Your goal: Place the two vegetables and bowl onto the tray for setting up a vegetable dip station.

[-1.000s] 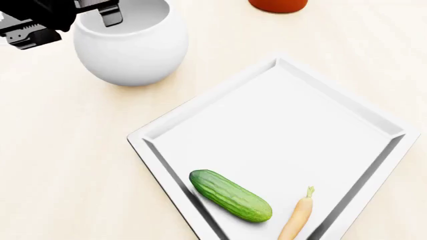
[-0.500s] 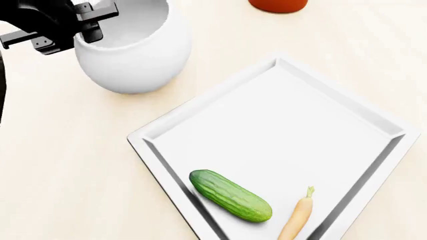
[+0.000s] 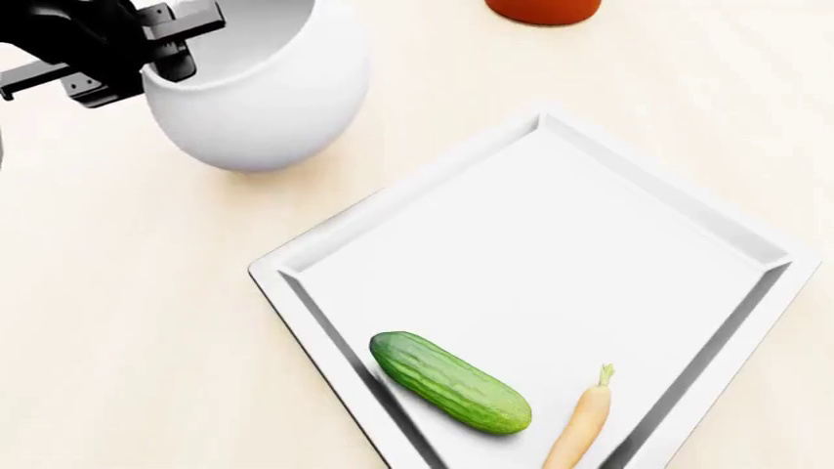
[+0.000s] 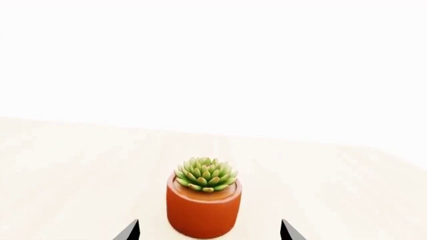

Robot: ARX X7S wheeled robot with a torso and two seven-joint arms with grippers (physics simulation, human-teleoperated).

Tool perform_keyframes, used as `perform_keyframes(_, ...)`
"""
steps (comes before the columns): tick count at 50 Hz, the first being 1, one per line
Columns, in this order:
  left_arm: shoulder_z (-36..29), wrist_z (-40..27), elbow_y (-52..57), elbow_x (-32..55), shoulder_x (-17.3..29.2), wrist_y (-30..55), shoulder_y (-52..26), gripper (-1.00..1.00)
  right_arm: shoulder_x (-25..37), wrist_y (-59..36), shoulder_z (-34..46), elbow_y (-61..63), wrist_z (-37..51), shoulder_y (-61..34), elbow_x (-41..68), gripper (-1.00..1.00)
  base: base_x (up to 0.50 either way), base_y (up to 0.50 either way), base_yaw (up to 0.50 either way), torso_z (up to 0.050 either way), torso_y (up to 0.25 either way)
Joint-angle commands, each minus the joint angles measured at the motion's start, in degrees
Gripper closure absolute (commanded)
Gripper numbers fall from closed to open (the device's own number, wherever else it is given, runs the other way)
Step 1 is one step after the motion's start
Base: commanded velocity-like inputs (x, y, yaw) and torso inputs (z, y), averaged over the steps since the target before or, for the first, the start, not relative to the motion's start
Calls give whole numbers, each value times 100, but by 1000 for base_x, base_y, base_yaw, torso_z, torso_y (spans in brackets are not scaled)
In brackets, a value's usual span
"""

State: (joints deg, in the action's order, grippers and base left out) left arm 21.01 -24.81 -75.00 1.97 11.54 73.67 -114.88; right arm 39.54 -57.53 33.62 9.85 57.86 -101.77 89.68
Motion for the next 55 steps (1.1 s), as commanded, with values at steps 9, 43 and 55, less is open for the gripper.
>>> perform_keyframes(9,-771,1229,6,-281,-557,458,-1086,100,61,-26,-3,-46,47,-41,26,-100,0,0,0,0,0)
perform_keyframes(43,-4442,-4835,3200,10820,-806,1450,-15,100,598,-81,-309,-81,298,-327,192,-100,0,0,0,0,0)
perform_keyframes(55,-4712,-5602,3811,11762,-727,1156,654,100,655,-112,-338,-82,367,-409,223,-100,0,0,0,0,0)
